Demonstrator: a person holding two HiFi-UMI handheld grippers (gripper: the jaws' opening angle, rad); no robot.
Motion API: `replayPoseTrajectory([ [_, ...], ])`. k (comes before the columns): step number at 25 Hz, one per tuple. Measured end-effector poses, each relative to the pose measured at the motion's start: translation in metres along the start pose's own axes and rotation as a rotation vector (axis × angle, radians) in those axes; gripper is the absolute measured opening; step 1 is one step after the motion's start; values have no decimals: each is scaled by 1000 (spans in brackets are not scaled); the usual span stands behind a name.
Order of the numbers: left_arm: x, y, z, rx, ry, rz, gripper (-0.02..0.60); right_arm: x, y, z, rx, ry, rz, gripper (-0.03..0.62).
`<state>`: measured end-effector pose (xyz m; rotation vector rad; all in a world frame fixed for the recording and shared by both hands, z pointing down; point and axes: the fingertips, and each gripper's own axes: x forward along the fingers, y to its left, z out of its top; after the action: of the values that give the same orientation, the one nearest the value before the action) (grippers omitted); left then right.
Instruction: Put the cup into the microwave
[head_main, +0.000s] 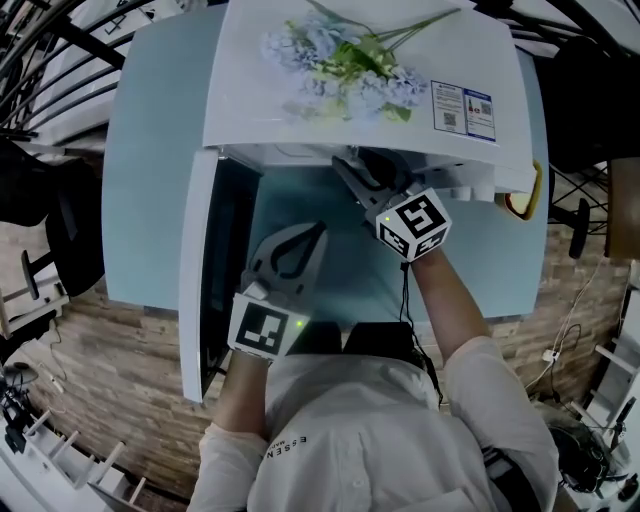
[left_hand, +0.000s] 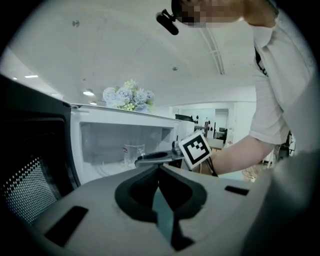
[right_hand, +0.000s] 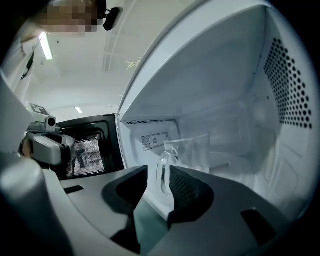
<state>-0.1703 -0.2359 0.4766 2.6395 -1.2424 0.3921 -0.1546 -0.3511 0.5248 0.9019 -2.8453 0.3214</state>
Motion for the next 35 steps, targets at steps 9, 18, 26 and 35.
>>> replayPoseTrajectory([
  [9,-1,-15,6,9,-16,-25,2,-36,-6,4,22,-5,-106,128],
  [18,-12,-27,36,66,-60,-39,2,-86,34,44,16,-62,-140,127],
  [26,-35,-32,67,163,-94,-36,2,-127,49,101,64,-135,-212,28],
  [35,-73,-31,117,107,-204,12,2,-158,84,152,-66,-200,-202,17],
])
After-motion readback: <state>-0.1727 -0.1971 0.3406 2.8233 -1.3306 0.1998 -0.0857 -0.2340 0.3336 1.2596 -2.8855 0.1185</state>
